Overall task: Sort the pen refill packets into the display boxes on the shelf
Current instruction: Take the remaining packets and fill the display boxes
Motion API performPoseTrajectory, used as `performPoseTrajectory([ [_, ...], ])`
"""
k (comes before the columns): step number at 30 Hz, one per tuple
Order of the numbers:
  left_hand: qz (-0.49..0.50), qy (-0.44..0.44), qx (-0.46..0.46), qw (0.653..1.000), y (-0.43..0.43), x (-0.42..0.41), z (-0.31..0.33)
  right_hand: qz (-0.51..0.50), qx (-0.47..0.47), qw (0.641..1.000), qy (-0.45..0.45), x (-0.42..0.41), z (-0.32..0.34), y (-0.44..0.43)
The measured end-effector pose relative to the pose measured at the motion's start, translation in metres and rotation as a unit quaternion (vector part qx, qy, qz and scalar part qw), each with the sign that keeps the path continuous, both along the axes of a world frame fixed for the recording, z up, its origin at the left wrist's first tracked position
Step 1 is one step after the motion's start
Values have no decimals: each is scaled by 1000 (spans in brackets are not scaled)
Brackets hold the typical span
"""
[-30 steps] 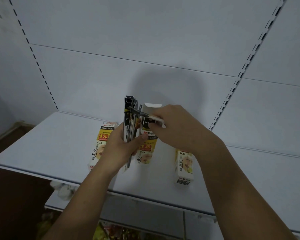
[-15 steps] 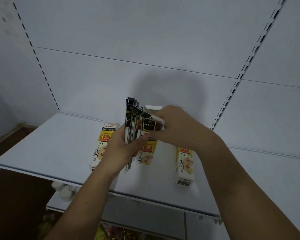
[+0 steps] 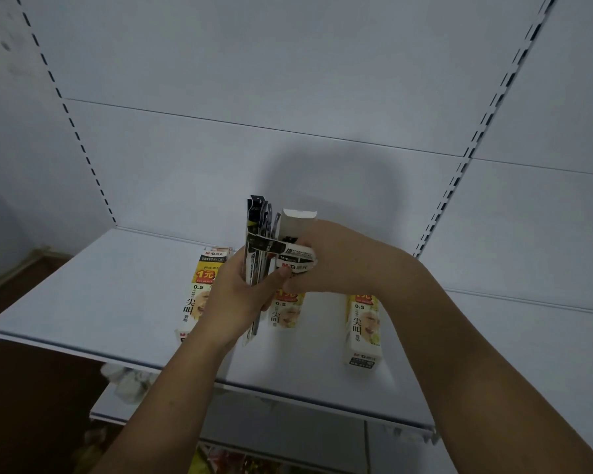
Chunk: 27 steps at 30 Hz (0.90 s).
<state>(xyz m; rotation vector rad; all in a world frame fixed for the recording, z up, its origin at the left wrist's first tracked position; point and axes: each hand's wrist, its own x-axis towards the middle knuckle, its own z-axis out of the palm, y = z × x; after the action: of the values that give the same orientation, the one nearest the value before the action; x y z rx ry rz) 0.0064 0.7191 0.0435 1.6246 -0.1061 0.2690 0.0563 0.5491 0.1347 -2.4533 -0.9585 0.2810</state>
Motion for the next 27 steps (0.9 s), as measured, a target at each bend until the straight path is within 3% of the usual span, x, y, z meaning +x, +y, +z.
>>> performPoseTrajectory([
  [6,-11,0,-27,1000,2,-2,3,-9,61,998,-21,-2,12,-5],
  [14,1,3,-4,1000,0,-1,-1,24,14,999,-36,-2,8,-3],
  [24,2,-3,8,1000,0,0,-3,-27,-124,990,-57,-8,3,8],
  [27,4,-9,20,1000,-1,0,-2,-20,-109,993,-44,-8,4,5],
])
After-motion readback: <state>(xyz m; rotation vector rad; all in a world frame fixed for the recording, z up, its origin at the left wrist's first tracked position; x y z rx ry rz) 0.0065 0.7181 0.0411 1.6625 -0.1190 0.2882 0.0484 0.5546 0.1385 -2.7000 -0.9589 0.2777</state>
